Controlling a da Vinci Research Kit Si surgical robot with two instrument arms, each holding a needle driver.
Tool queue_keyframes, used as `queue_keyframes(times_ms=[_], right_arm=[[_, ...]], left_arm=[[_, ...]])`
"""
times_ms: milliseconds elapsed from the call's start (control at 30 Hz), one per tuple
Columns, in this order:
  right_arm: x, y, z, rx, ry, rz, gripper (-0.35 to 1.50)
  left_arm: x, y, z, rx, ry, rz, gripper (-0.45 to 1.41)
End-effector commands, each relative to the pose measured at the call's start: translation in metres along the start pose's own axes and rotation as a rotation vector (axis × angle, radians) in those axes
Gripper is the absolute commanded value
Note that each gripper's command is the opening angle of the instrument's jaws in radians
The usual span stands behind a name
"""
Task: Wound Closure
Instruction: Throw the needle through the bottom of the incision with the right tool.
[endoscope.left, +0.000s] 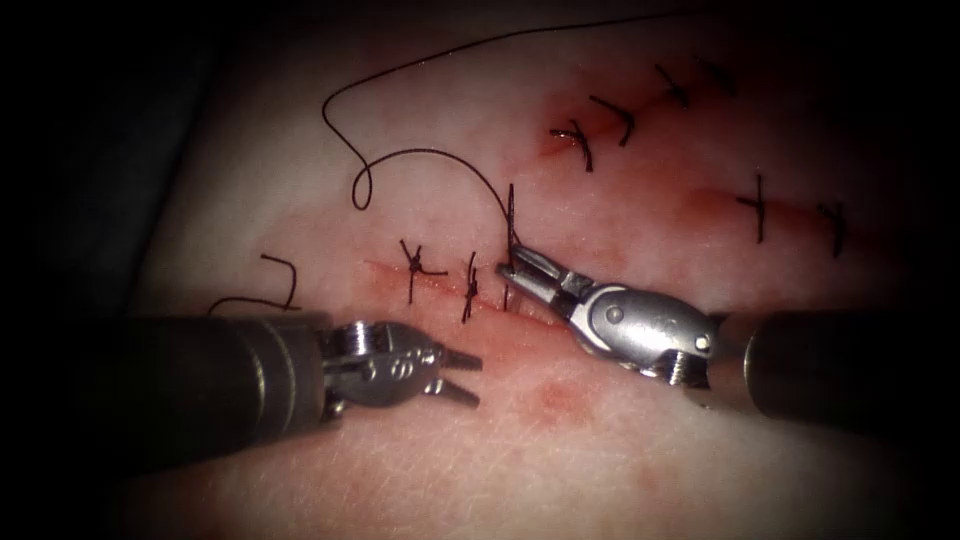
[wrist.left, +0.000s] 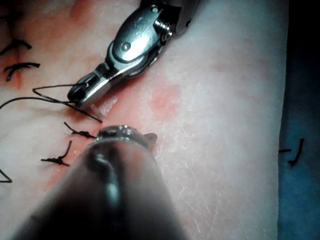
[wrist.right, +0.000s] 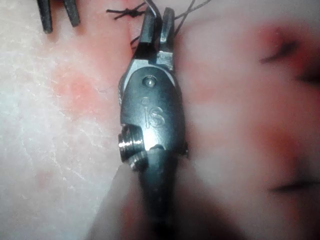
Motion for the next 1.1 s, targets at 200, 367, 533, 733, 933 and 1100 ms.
queue_keyframes(times_ms=[200,367,533,733,933,1100], right_arm=[[0.0,0.0012,0.0002,0.077,-0.007,0.006,-0.35],[-0.0004,0.0017,0.0004,0.122,-0.021,0.002,-0.35],[-0.0005,0.0014,0.0007,0.125,-0.022,0.047,-0.35],[-0.0002,0.0014,0.0009,0.089,-0.01,0.161,-0.35],[0.0001,0.0017,0.0009,0.051,-0.021,0.243,-0.35],[0.0002,0.0016,0.0009,0.057,-0.043,0.271,-0.35]], left_arm=[[-0.0007,0.0008,0.0022,-0.011,0.014,0.01,-0.11],[-0.0004,0.0009,0.0026,-0.017,0.021,0.007,-0.15],[-0.0002,0.0009,0.0029,-0.014,0.033,0.004,-0.18],[-0.0004,0.001,0.0034,-0.012,0.037,0.005,-0.21],[-0.0014,0.0012,0.0039,-0.01,0.04,0.019,-0.23],[-0.0024,0.0008,0.0041,-0.011,0.041,0.007,-0.25]])
